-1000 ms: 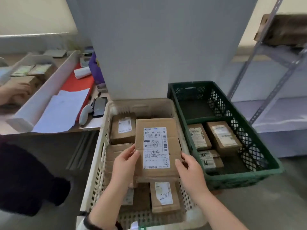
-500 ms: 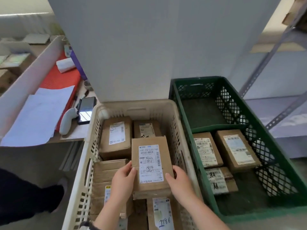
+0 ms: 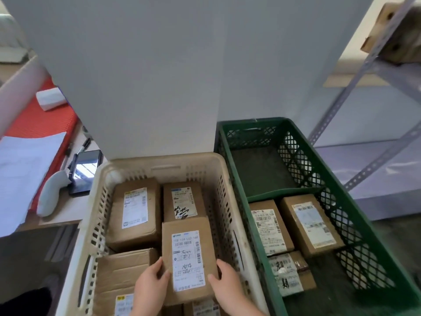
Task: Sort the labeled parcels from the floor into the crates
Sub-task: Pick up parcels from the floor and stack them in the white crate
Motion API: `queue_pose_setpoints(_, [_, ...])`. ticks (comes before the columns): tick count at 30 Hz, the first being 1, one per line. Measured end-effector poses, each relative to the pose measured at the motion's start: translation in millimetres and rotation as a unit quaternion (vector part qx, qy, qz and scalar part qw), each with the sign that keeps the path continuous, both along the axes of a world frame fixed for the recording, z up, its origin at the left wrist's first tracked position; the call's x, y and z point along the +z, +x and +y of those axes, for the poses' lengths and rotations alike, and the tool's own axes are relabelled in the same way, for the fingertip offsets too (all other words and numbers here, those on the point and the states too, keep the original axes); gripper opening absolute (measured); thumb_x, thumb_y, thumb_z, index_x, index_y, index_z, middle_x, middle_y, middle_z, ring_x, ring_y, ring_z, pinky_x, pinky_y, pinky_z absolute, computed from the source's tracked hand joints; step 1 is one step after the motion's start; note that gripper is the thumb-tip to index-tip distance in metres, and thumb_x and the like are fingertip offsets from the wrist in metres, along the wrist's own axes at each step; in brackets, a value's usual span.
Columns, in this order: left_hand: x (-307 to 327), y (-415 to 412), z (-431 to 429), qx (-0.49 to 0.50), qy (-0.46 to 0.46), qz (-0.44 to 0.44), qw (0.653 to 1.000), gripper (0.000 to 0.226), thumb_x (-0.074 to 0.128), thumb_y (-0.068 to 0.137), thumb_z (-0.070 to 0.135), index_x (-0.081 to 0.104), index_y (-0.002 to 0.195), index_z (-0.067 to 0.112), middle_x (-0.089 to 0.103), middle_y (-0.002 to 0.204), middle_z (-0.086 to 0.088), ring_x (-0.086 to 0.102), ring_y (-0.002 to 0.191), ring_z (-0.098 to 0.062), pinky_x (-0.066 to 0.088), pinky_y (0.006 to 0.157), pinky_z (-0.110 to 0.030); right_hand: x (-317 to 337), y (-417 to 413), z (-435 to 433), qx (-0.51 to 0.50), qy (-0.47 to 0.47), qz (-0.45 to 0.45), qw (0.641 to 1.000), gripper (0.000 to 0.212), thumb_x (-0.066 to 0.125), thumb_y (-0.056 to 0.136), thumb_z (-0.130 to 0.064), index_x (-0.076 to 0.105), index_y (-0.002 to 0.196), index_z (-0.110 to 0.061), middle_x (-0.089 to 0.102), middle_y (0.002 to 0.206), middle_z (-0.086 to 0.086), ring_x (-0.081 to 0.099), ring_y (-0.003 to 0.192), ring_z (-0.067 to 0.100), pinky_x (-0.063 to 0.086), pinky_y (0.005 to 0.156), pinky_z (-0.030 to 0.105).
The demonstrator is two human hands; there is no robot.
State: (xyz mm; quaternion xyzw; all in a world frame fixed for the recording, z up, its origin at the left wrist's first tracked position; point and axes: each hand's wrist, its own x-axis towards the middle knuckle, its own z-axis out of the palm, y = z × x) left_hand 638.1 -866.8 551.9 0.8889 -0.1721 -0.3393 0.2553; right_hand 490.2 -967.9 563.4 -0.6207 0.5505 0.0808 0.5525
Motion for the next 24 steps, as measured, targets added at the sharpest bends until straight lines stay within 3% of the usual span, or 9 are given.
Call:
queue_pose_setpoints(2, [-8, 5, 0, 0.012, 0.027, -0.013, 0.999, 0.05, 0.062, 0.088, 0.026, 0.052, 0.136, 0.018, 0.063, 0.127, -0.003, 0.057, 0.117, -0.021, 0.043, 0.097, -0.032, -11, 9, 5, 0.005, -0.004, 0.015, 1.0, 0.053, 0.053, 0.093, -0.02, 0.038, 0.143, -0.017, 0.041, 0.146, -0.003, 0.04, 0.132, 0.013, 0.031, 0.113, 0.031])
queue_pose_setpoints(8, [-26, 14, -4, -0.054, 0.054, -0.086, 0.993, 0.053, 0.066, 0.085, 0.026, 0.052, 0.135, 0.014, 0.062, 0.12, -0.006, 0.057, 0.111, -0.021, 0.043, 0.093, -0.029, -26, 26, 3, -0.012, -0.013, 0.059, 0.998, 0.06, 0.048, 0.096, -0.018, 0.021, 0.149, -0.008, 0.025, 0.155, 0.002, 0.026, 0.142, 0.018, 0.022, 0.117, 0.03])
queue_pose_setpoints(15, [-29, 11, 5, -0.027, -0.013, -0.08, 0.996, 0.055, 0.073, 0.079, 0.014, 0.055, 0.131, 0.011, 0.057, 0.109, -0.006, 0.054, 0.096, -0.018, 0.044, 0.087, -0.03, -34, 25, 3, 0.004, -0.017, 0.062, 0.998, 0.059, 0.047, 0.097, -0.019, 0.021, 0.149, -0.007, 0.023, 0.155, 0.004, 0.025, 0.143, 0.018, 0.021, 0.116, 0.028])
queue_pose_setpoints(21, [-14, 13, 4, -0.03, -0.02, -0.073, 0.997, 0.051, 0.063, 0.087, 0.016, 0.048, 0.136, 0.014, 0.055, 0.115, -0.005, 0.053, 0.106, -0.019, 0.043, 0.089, -0.028, -16, 38, 3, 0.026, -0.051, 0.101, 0.993, 0.044, 0.052, 0.093, -0.014, 0.044, 0.137, -0.011, 0.043, 0.142, 0.005, 0.047, 0.125, 0.02, 0.04, 0.105, 0.027])
queue_pose_setpoints(24, [5, 14, 5, -0.013, -0.05, -0.07, 0.996, 0.045, 0.059, 0.089, 0.015, 0.052, 0.133, 0.012, 0.057, 0.109, -0.004, 0.054, 0.1, -0.018, 0.041, 0.085, -0.026, 10, 42, 6, 0.03, -0.119, 0.089, 0.988, 0.066, 0.056, 0.092, -0.016, 0.022, 0.149, -0.014, 0.029, 0.151, 0.004, 0.042, 0.131, 0.021, 0.044, 0.103, 0.03])
